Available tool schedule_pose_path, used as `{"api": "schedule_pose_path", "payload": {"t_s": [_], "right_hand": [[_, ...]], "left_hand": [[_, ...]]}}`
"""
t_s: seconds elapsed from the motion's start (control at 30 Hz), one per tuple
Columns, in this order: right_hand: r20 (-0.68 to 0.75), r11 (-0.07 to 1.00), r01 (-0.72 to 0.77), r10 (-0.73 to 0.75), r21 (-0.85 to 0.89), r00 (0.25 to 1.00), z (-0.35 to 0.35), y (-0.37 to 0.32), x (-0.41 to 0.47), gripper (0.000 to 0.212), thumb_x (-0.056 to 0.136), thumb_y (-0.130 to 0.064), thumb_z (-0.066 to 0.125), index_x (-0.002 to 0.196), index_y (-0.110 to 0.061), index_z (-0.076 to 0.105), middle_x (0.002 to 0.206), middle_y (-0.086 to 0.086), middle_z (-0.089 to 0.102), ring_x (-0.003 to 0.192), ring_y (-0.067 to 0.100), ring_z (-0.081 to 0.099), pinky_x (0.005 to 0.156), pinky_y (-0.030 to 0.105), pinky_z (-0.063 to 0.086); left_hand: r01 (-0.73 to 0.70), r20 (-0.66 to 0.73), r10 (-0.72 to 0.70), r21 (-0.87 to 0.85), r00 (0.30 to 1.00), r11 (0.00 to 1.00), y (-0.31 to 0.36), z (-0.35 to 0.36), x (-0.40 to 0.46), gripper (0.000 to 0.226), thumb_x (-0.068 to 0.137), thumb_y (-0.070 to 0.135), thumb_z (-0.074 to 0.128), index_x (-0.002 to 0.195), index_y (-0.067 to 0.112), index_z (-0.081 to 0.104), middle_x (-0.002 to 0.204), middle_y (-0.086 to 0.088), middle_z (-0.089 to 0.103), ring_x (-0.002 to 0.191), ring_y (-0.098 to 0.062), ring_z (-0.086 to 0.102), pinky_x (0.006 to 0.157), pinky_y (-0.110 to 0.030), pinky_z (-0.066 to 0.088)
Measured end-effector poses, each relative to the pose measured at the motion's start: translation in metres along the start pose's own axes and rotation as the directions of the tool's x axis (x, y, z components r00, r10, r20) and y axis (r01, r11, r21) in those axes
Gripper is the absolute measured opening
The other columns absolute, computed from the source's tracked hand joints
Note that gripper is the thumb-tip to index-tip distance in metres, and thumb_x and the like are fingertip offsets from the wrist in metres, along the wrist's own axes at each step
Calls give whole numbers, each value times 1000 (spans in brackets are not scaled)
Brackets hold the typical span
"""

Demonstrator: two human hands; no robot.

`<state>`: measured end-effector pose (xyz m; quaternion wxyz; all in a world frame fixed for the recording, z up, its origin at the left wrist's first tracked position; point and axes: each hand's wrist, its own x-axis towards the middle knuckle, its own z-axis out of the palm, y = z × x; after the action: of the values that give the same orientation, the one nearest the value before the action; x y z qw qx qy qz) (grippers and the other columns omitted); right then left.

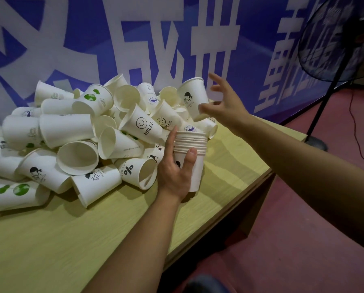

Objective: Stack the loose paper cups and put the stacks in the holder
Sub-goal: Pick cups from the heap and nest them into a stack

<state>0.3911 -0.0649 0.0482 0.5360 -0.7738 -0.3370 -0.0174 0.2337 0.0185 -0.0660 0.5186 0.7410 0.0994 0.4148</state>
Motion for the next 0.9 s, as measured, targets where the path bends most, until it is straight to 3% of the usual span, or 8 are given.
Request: {"api": "schedule_pose_path", "payload": {"t_s": [0.17, 0.37, 0.53, 0.6, 0.7, 0.8, 0.9], "right_hand": [[161, 995, 77, -85, 60, 983, -19, -18, -49, 93, 82, -14, 77, 152, -41, 23, 149, 1, 33, 95, 12, 62, 70, 21, 58], [361, 998, 57, -54, 3, 931, -23, -24, -61, 88, 85, -10, 73, 152, -38, 24, 145, 0, 34, 99, 18, 59, 71, 26, 60], [257, 998, 70, -66, -5, 964, -14, -16, -68, 67, 91, -22, 69, 149, -35, 38, 133, -6, 45, 100, 15, 61, 78, 30, 59], [214, 993, 114, -104, -37, 971, -8, -7, -69, 48, 94, -28, 64, 139, -37, 50, 136, -7, 49, 103, 13, 60, 83, 31, 57], [254, 986, 133, -104, -98, 961, 3, 7, -67, 27, 97, -32, 59, 123, -38, 65, 136, -9, 51, 103, 10, 58, 86, 30, 53], [241, 995, 99, -93, -12, 966, 10, 13, -62, 25, 100, -28, 53, 118, -29, 71, 126, -9, 60, 108, 9, 58, 88, 30, 51], [100, 996, 91, -89, -11, 991, 14, 25, -46, 28, 103, -31, 47, 116, -26, 72, 119, -9, 66, 103, 6, 59, 88, 31, 51]], "left_hand": [[33, 106, -27, -51, 994, 998, 4, -2, -4, 72, 81, 66, 54, 147, 59, 27, 133, 16, 60, 118, -2, 61, 100, -39, 54], [31, 166, -23, -49, 986, 998, 8, -3, -8, 71, 81, 66, 53, 144, 63, 21, 141, 14, 56, 121, 3, 57, 99, -33, 53], [25, 115, -16, -75, 993, 997, 2, -1, -5, 83, 81, 65, 52, 155, 42, 22, 129, 27, 54, 110, 8, 61, 84, -18, 53], [35, 44, -31, -90, 999, 995, 0, -1, -4, 78, 82, 64, 51, 152, 45, 23, 132, 24, 55, 113, 0, 62, 90, -31, 56], [43, -52, -46, -59, 998, 997, 0, -2, -1, 72, 84, 66, 49, 149, 53, 23, 144, 5, 53, 124, -14, 58, 101, -46, 52], [53, -63, -54, -30, 997, 998, 0, -1, 0, 71, 83, 67, 50, 148, 55, 25, 146, 1, 53, 125, -18, 58, 101, -48, 52], [31, -89, -32, -16, 996, 999, -2, -1, 2, 69, 83, 66, 50, 147, 53, 28, 144, -1, 55, 121, -19, 60, 97, -43, 54]]}}
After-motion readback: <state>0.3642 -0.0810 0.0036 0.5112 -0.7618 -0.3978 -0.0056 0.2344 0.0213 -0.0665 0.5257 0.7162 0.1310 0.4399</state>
